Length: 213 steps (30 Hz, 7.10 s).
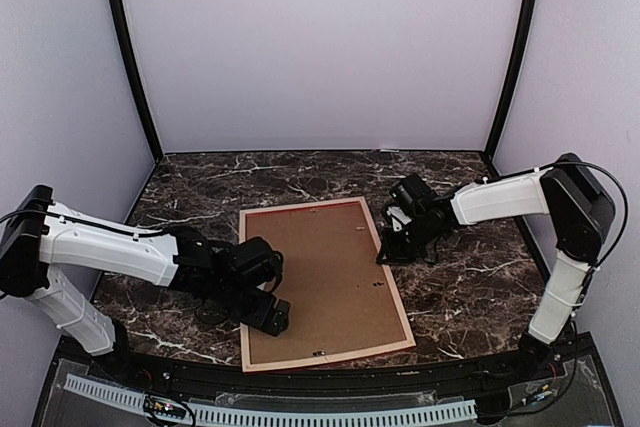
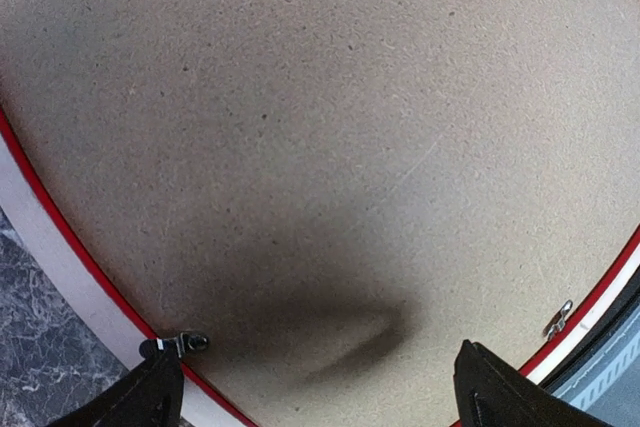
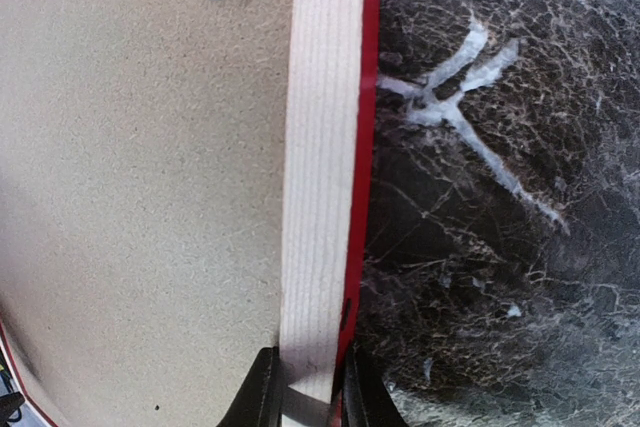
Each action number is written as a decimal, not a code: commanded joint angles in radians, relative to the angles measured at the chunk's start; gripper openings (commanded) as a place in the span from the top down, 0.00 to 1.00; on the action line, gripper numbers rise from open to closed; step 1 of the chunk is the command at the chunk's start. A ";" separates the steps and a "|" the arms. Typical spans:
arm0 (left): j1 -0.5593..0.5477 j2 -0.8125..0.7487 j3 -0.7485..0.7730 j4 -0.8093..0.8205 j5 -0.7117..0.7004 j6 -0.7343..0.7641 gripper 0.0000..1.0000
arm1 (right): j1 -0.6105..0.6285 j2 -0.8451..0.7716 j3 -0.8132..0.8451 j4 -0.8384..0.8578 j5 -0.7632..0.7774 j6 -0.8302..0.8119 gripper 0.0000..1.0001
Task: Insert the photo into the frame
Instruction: Press the fastener onto the backboard.
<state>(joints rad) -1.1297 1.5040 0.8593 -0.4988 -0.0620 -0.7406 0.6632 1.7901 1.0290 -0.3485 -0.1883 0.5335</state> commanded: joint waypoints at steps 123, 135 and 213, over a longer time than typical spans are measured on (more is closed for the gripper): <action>0.401 -0.078 0.020 -0.011 0.148 0.176 0.27 | -0.007 -0.007 -0.078 0.078 -0.013 0.045 1.00; 0.600 0.151 0.236 0.044 0.221 0.298 0.23 | -0.067 -0.055 -0.145 0.186 -0.029 0.164 1.00; 0.658 0.375 0.400 0.043 0.175 0.274 0.47 | -0.074 -0.010 -0.127 0.223 -0.136 0.148 1.00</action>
<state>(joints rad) -0.4889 1.9331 1.2743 -0.4454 0.1165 -0.4629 0.5896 1.7393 0.9066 -0.1791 -0.2653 0.6399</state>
